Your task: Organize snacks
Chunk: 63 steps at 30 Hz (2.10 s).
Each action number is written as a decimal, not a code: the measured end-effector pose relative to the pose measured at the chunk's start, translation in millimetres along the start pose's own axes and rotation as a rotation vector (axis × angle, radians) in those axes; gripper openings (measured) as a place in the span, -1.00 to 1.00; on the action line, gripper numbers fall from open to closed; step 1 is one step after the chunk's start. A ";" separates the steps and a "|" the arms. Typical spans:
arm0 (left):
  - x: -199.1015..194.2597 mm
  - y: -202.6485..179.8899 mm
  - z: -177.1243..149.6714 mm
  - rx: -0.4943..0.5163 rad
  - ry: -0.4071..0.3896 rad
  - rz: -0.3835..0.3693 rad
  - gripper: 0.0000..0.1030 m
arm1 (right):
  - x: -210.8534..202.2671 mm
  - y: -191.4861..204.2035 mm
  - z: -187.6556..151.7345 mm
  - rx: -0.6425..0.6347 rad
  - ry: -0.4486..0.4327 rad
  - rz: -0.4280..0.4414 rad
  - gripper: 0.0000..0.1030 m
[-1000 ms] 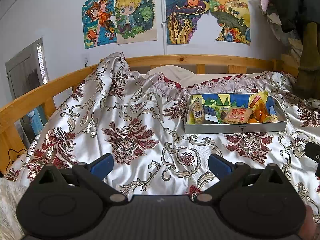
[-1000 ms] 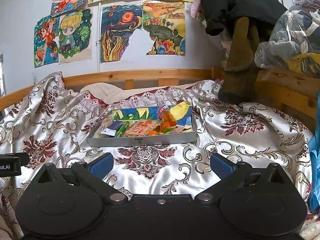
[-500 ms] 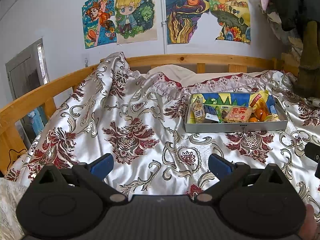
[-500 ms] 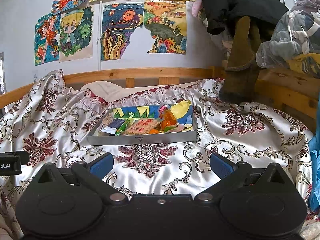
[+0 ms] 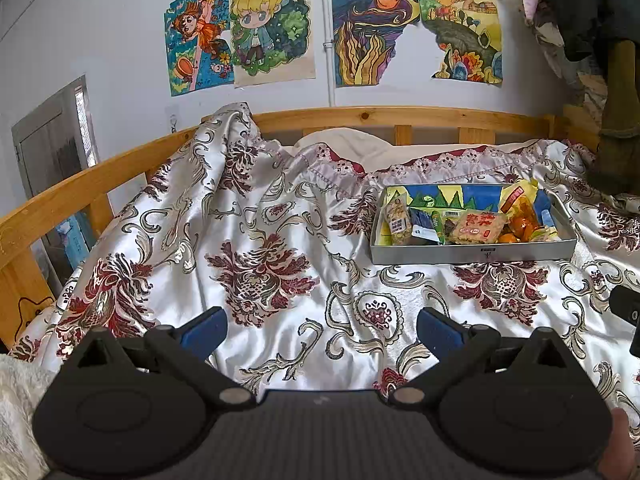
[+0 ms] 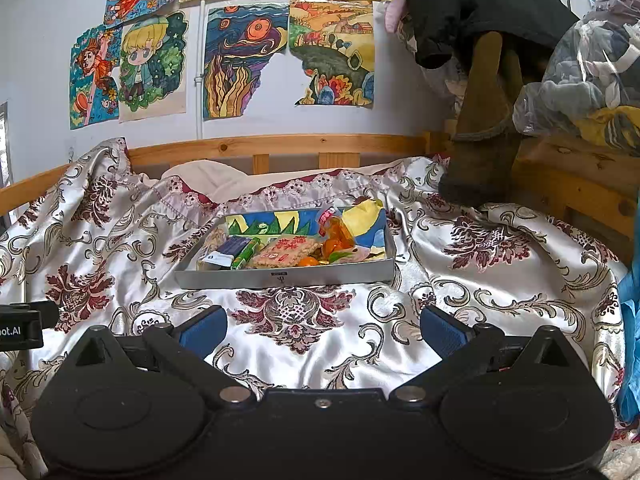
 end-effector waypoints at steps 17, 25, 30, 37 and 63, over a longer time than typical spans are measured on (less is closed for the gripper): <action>-0.2 -0.4 0.5 0.000 0.001 0.000 0.99 | 0.0 0.5 0.4 0.000 0.001 -0.001 0.98; -0.3 -0.7 0.6 0.000 0.001 0.001 0.99 | 0.0 0.7 0.3 -0.001 0.001 0.000 0.98; 0.0 -0.7 0.3 0.000 0.001 0.001 0.99 | 0.2 0.8 0.6 -0.001 0.001 -0.001 0.98; 0.0 -0.6 0.6 0.001 0.001 0.001 0.99 | 0.1 0.9 0.5 -0.001 0.002 -0.001 0.98; 10.1 8.0 -5.2 -0.039 0.095 0.008 0.99 | 0.0 1.7 1.2 -0.002 0.003 -0.001 0.98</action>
Point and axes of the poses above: each gripper's, at about its wrist camera, not at the fingertips, and x roughly the way its jaws point, y to its left, z to its top, the point moved 3 cm from there along x, roughly the way its jaws point, and after that the axes turned 2 degrees about x, right-handed, at the moved point
